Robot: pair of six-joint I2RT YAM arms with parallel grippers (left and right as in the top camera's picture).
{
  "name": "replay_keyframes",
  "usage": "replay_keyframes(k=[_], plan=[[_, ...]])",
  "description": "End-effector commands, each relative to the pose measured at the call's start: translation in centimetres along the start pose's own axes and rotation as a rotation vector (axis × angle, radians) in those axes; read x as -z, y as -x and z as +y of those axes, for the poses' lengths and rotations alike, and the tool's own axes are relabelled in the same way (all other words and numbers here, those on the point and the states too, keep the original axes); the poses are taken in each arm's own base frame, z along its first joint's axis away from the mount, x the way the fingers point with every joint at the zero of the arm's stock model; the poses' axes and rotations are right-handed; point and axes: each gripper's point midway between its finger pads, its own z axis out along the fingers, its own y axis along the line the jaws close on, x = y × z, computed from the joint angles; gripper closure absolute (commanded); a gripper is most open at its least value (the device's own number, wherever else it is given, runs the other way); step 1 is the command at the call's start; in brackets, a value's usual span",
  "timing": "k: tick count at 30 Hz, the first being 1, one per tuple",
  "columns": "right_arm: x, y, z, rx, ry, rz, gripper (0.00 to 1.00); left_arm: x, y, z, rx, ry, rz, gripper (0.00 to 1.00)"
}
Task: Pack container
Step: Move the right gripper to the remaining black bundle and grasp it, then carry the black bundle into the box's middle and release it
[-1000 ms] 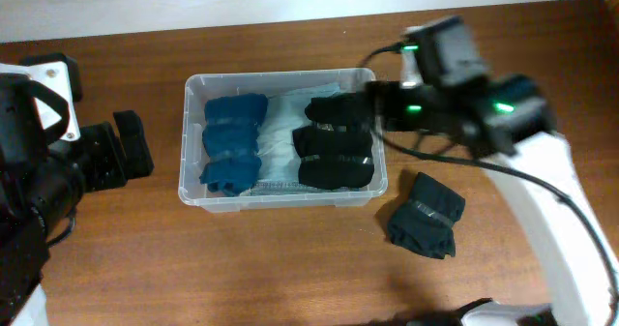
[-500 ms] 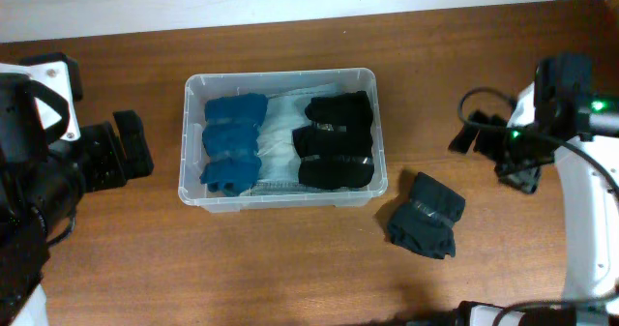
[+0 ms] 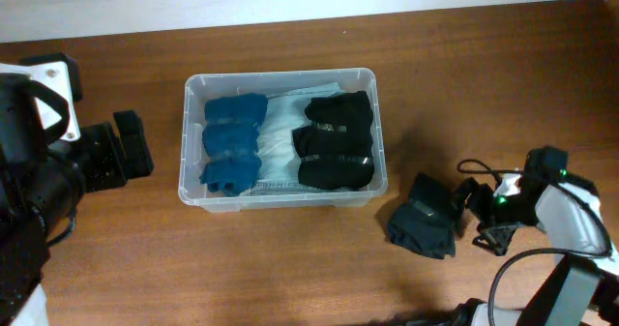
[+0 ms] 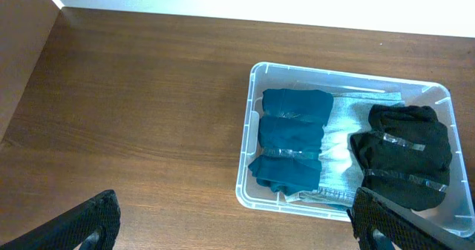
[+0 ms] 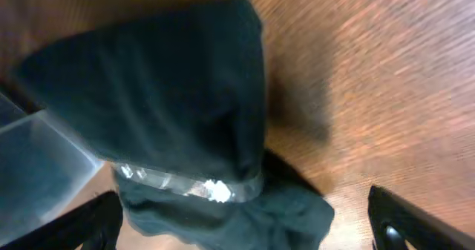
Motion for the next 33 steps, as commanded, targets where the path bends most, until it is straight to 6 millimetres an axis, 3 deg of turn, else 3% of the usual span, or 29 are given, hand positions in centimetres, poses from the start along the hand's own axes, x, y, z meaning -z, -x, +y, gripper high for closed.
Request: replay_keyframes(k=[1,3,5,8,9,12,15,18,25,29,33], plan=[[-1.6,-1.6,-0.1,-0.007,0.062,0.049,0.02,-0.1,0.0,0.3,0.016,0.014,0.000,0.01],[-2.4,-2.2,-0.4,-0.010,0.076,0.058,0.00,-0.1,0.0,0.3,0.016,0.014,0.000,0.01],[-3.1,-2.6,-0.6,-0.009,0.093,0.062,0.08,-0.1,0.0,0.3,0.016,0.014,0.000,0.01],[-3.6,-3.0,-1.0,-0.006,0.091,0.068,0.44,-0.1,0.0,0.3,0.016,0.014,0.000,0.01],[-3.5,-3.1,-0.8,0.014,0.100,0.071,0.71,-0.1,0.0,0.3,0.016,0.014,0.000,0.01],[-3.1,-3.2,0.1,0.037,0.141,0.081,0.88,-0.1,0.0,0.3,0.016,0.014,0.000,0.01],[-1.8,-3.0,1.5,0.067,0.186,0.084,0.94,-0.1,0.0,0.3,0.016,0.014,0.000,0.01],[1.1,-2.9,3.9,0.123,0.253,0.077,0.94,-0.1,0.0,0.3,0.016,0.014,0.000,0.00],[11.9,-2.9,11.8,0.385,0.373,-0.124,0.95,-0.1,0.0,0.3,0.016,0.014,0.000,0.00],[17.4,-5.2,17.9,0.638,0.458,-0.235,0.95,-0.1,0.0,0.3,0.016,0.014,0.000,0.01],[20.1,-8.2,23.7,0.833,0.579,-0.272,0.94,-0.1,0.0,0.3,0.016,0.014,0.000,0.01]])
